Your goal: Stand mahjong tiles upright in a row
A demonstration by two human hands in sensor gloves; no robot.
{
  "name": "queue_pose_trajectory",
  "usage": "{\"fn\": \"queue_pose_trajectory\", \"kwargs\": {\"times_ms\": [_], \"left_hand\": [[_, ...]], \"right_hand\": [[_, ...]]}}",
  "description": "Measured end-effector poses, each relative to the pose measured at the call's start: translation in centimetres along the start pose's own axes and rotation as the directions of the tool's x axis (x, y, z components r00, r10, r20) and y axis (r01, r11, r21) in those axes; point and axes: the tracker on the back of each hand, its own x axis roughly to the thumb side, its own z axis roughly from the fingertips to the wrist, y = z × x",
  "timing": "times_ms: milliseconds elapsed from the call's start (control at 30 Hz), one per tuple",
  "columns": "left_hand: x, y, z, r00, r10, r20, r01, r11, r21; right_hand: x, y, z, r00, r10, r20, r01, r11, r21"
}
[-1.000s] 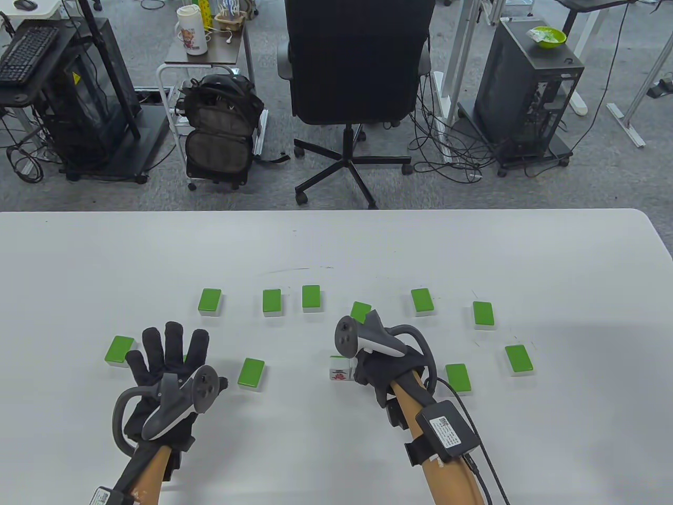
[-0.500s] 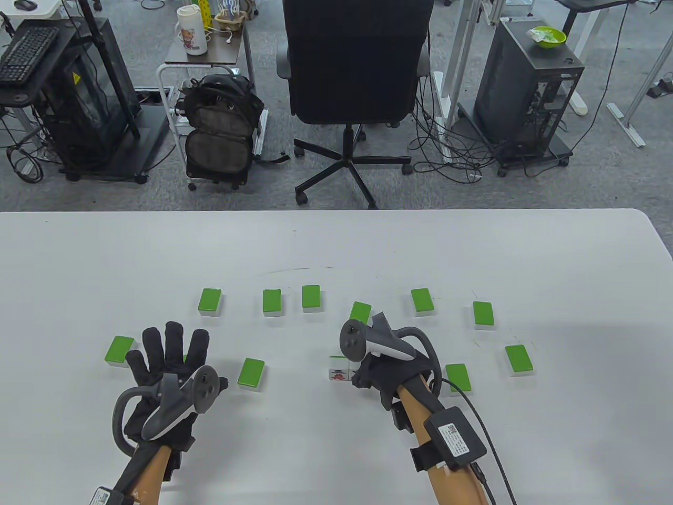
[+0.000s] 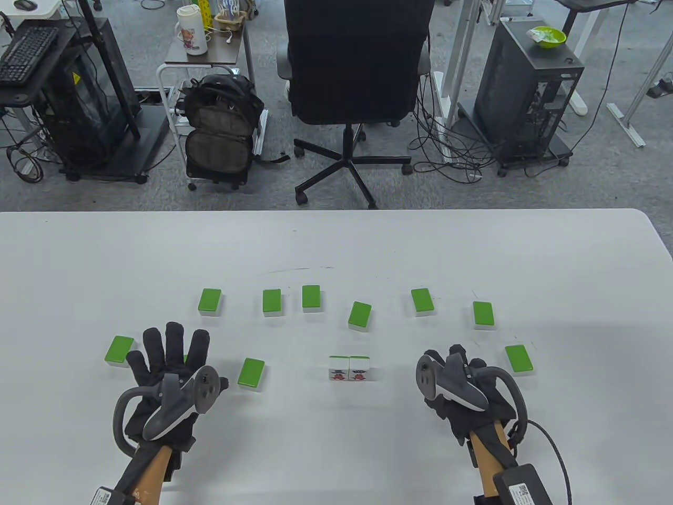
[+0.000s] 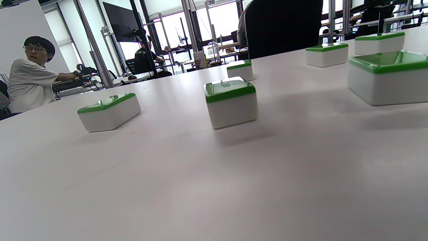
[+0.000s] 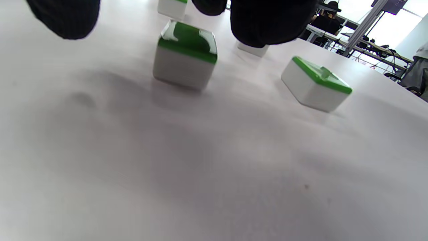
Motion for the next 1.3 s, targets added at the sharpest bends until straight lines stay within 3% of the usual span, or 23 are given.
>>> {"fn": "queue_pose_trajectory", "kwargs": {"times_ms": [100, 167, 533, 733, 1067, 1300], "left_hand": [[0.0, 0.0, 0.0, 1.000, -0.001, 0.002, 0.001, 1.000, -0.003], [0.1, 0.0, 0.0, 1.000, 0.000, 0.005, 0.000, 1.000, -0.003], [0.1, 0.0, 0.0, 1.000, 0.000, 0.006, 0.000, 1.000, -0.002], [0.1, 0.0, 0.0, 1.000, 0.002, 0.009, -0.003, 1.000, 0.004], [0.1, 0.1, 0.0, 1.000, 0.007, 0.008, -0.007, 1.000, 0.010], [0.1, 0.1, 0.0, 1.000, 0.011, 0.006, -0.011, 1.000, 0.009]], "right_hand": [[-0.2, 0.9, -0.3, 1.000, 0.009, -0.012, -0.008, 0.997, 0.072], [-0.1, 1.0, -0.4, 1.000, -0.017, -0.001, 0.017, 0.997, 0.069], [-0.4, 1.2, -0.6, 0.995, -0.097, 0.028, 0.098, 0.993, -0.060], [0.0, 0.9, -0.7, 0.999, -0.043, 0.026, 0.046, 0.989, -0.141], [0.1, -1.1, 0.1, 0.978, -0.178, 0.111, 0.196, 0.963, -0.183], [2.7, -3.7, -0.6, 0.962, -0.192, 0.197, 0.225, 0.961, -0.161]]}}
